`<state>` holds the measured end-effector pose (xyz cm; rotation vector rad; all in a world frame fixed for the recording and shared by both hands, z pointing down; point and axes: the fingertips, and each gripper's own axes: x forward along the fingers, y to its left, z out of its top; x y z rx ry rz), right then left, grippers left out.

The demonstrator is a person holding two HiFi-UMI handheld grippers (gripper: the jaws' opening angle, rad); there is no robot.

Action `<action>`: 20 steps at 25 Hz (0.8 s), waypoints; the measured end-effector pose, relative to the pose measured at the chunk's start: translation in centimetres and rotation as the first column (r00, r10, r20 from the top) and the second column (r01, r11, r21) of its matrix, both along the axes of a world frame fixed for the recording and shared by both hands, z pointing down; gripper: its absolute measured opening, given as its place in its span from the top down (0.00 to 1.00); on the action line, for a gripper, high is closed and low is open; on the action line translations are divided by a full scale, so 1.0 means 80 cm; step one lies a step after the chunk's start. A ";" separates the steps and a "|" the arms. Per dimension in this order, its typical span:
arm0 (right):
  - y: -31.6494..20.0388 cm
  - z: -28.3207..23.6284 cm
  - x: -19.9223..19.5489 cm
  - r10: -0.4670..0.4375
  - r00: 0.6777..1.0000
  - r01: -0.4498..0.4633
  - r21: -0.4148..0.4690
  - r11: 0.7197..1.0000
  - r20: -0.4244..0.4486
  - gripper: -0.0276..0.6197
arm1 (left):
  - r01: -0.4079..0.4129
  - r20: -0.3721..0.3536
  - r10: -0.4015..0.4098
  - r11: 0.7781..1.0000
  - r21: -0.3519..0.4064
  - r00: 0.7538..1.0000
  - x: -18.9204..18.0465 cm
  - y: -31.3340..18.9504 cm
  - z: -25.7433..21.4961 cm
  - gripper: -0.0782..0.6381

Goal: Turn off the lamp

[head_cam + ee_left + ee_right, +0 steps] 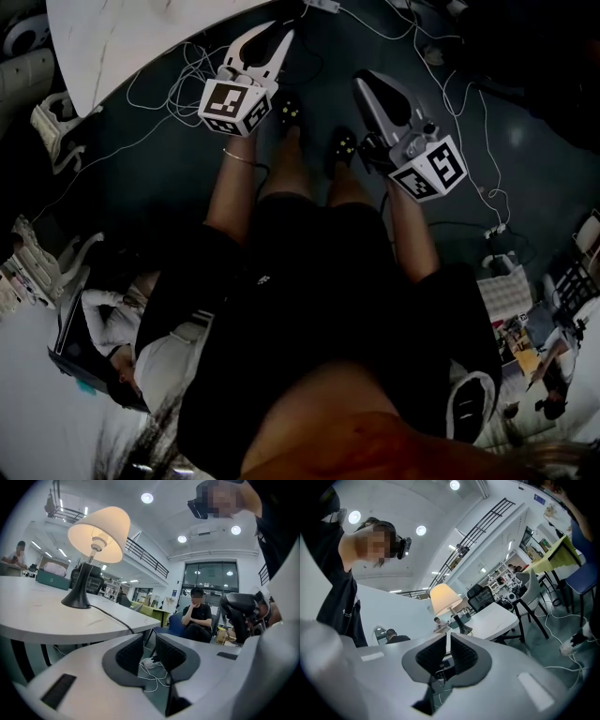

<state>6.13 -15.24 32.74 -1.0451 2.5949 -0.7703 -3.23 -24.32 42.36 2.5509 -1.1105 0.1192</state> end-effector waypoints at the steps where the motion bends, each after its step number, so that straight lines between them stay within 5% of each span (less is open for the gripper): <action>1: -0.001 0.003 0.001 0.005 1.000 -0.005 -0.004 1.000 -0.001 0.95 | -0.006 -0.004 0.006 1.000 -0.010 1.000 0.002 -0.006 0.008 0.79; 11: -0.015 0.033 0.003 0.061 0.998 -0.061 -0.009 0.998 -0.006 0.95 | -0.092 -0.013 0.091 0.995 -0.040 0.996 0.021 -0.045 0.050 0.76; 20: -0.030 0.076 0.017 0.104 0.994 -0.104 -0.040 0.994 -0.017 0.95 | -0.127 -0.093 0.125 0.992 -0.018 0.988 0.033 -0.051 0.051 0.78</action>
